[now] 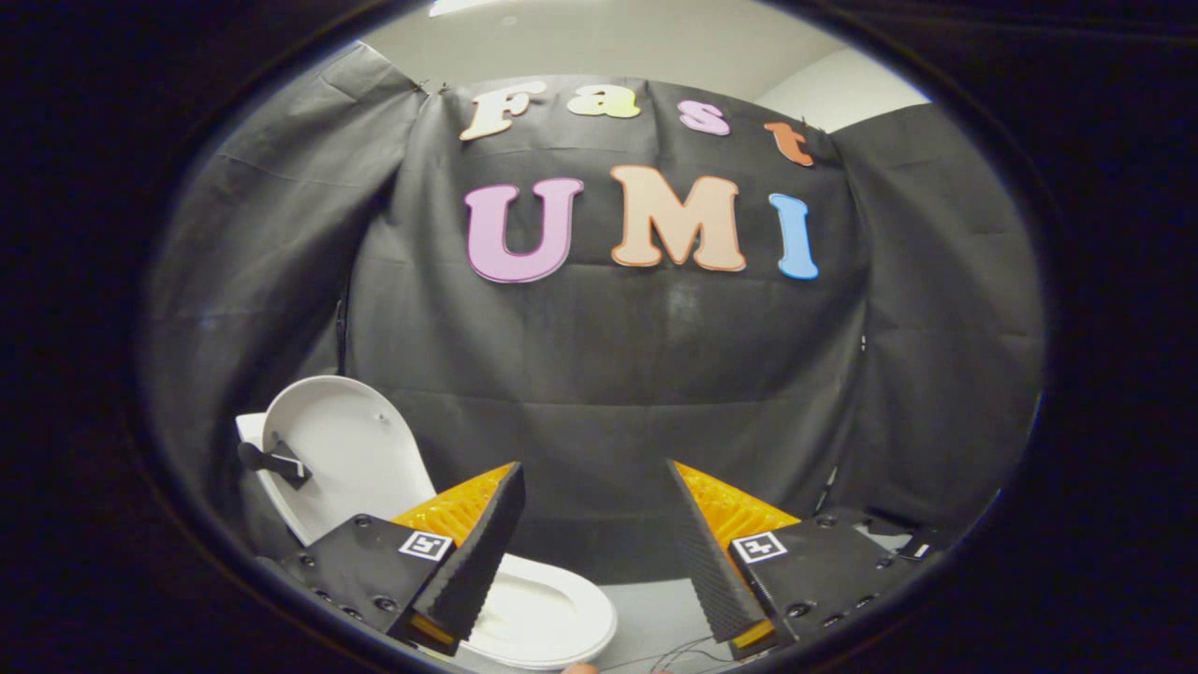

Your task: Open the toilet lid.

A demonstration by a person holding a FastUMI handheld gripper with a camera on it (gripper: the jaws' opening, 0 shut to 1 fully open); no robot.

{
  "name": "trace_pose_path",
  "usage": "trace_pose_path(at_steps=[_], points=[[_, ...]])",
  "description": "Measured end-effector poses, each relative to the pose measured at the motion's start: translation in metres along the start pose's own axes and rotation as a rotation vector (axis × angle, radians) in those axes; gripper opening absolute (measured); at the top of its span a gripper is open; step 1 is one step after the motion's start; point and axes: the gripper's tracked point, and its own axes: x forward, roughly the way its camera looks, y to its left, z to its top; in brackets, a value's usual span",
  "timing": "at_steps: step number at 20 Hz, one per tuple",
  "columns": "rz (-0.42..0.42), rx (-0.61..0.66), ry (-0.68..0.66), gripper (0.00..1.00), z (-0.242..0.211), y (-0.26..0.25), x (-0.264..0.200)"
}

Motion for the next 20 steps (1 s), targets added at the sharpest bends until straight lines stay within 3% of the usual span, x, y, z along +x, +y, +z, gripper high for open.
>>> trace_pose_path(at_steps=[4,11,20], points=[[-0.011,0.017,0.069,0.93,-0.036,-0.025,-0.024],[-0.009,0.029,0.148,0.83,-0.081,-0.065,-0.045],[0.071,-0.015,0.179,0.84,-0.113,-0.095,-0.079]])
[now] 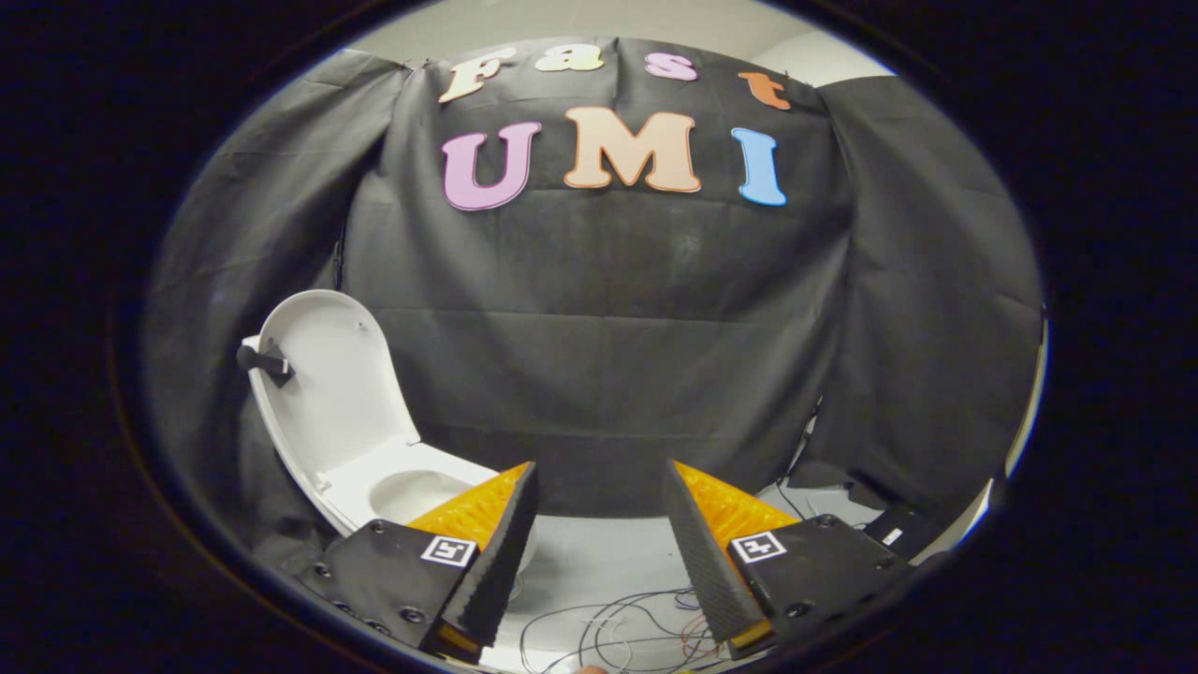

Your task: Open the toilet lid.

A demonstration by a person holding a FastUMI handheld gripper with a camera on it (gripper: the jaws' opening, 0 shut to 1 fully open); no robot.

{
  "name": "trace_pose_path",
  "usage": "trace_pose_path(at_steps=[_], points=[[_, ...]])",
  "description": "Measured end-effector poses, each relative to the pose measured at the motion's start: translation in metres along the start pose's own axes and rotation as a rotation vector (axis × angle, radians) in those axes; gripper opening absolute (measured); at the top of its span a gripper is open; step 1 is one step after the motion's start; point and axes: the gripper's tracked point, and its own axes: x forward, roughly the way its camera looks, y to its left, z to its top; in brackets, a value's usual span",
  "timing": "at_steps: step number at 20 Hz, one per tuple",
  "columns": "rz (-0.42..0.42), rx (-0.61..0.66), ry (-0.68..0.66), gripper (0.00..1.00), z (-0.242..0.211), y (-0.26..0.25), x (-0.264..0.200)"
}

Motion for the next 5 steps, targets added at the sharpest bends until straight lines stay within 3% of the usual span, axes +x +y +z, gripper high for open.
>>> trace_pose_path(at_steps=[5], points=[[0.035,0.012,0.004,0.84,-0.0044,-0.0036,-0.0079]])
